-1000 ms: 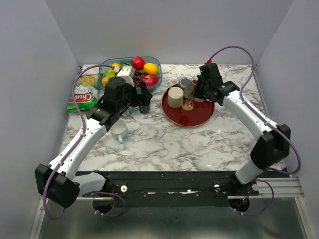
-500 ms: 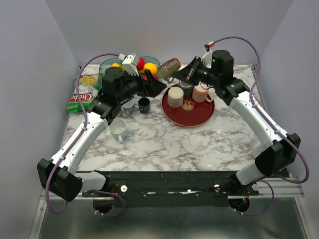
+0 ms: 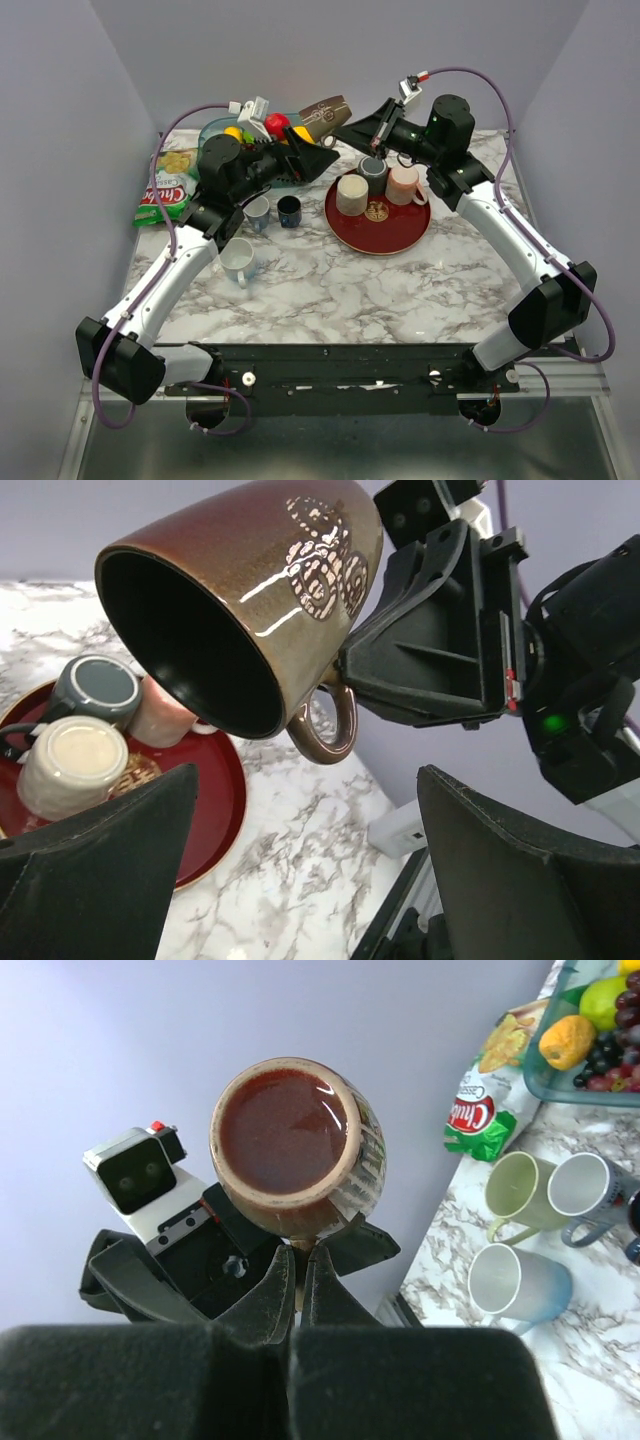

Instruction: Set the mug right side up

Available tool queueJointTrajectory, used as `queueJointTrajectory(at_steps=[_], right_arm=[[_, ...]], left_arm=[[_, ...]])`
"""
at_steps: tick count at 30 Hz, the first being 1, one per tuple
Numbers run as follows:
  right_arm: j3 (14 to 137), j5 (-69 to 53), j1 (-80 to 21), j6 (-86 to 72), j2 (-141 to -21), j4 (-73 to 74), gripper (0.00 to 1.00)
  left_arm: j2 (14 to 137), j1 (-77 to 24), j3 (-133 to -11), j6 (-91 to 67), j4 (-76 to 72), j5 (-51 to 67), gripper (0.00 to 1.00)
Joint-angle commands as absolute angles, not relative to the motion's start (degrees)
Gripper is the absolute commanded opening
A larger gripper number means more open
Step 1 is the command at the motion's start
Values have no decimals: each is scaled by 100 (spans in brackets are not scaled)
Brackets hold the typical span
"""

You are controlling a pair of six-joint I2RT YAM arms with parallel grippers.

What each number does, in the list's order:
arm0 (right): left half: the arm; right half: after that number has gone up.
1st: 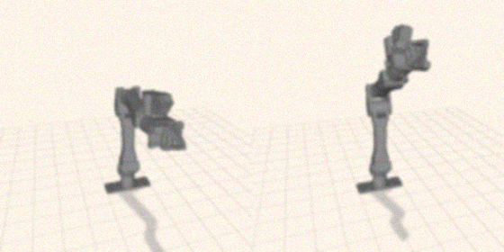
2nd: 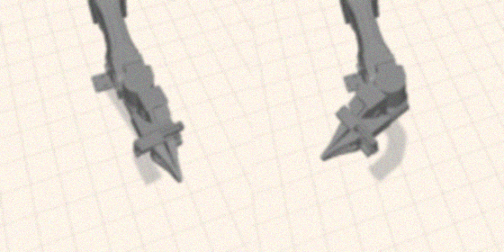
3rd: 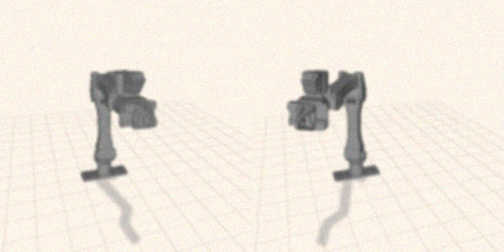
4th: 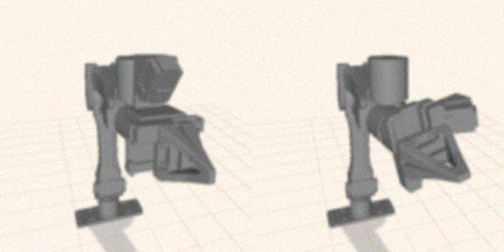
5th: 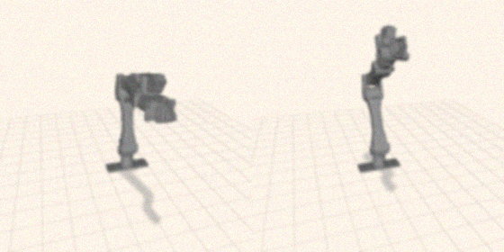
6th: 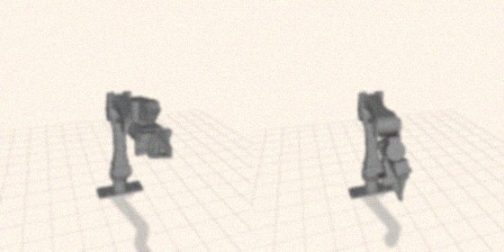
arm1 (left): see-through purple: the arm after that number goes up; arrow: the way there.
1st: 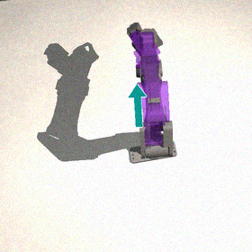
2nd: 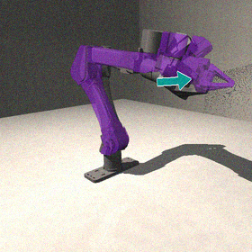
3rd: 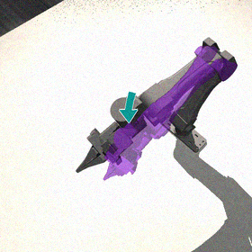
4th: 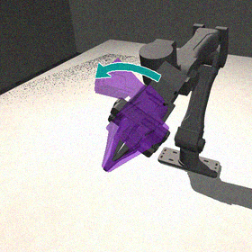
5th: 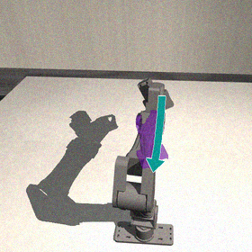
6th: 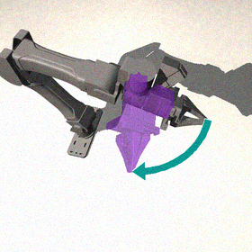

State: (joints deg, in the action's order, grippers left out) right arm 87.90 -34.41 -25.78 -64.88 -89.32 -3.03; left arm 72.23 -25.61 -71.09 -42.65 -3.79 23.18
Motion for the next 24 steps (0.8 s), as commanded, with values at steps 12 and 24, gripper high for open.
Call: queueJointTrajectory(at_steps=[12, 24], right_arm=[[8526, -3718, -2566, -7137, -8947, -1739, 1], [8420, -3867, -2566, -7198, -9017, -1995, 1]], left_arm=[[7111, -2540, -6505, -5906, -2776, 1934, 80], [7180, -2540, -6662, -5959, -2681, 1881, 71]])
